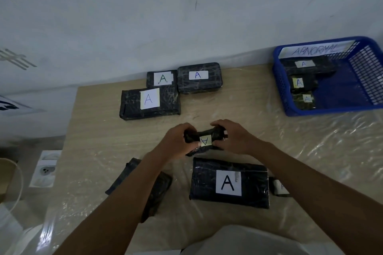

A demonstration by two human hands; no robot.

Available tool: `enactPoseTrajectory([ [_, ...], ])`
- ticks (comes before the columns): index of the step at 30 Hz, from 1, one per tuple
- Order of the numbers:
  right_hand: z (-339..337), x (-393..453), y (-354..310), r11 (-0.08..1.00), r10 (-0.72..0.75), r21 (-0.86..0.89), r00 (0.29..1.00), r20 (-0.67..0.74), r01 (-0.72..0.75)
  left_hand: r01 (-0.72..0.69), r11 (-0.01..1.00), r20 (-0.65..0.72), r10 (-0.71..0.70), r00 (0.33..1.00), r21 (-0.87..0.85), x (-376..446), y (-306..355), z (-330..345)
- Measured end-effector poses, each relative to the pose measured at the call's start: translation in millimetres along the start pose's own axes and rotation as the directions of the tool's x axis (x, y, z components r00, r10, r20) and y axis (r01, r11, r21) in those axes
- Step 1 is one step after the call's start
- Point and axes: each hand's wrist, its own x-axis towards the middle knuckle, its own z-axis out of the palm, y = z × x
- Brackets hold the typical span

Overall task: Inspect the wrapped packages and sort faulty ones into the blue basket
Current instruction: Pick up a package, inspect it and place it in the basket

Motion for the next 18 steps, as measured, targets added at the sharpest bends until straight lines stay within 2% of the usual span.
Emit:
enactPoseTrajectory([
  [6, -44.4, -34.6, -25.1, 0.985, -0.102, 0.117, 0.973, -0.206, 0.128, -0.040, 0.947, -0.021, 0.035, 0.999, -0.317, -13.0, 44.0, -26.8],
  [10, -56.2, -53.6, -43.5, 0.936, -0.061, 0.310, 0.945, -0.320, 0.166, -0.088, 0.875, -0.079, 0.057, 0.995, -0.477, -24.1, 83.3, -31.4],
  [13, -61.0, -63.7, -50.0, 0.922, -0.045, 0.333, 0.909, -0.415, 0.197, -0.111, 0.840, -0.124, 0.053, 0.991, -0.531, -31.5, 101.2, -30.9],
  [18, -63.2, -75.2, -54.1, 0.909, -0.017, 0.365, 0.891, -0.453, 0.203, -0.135, 0.837, -0.162, 0.057, 0.985, -0.530, -37.3, 116.1, -24.7],
])
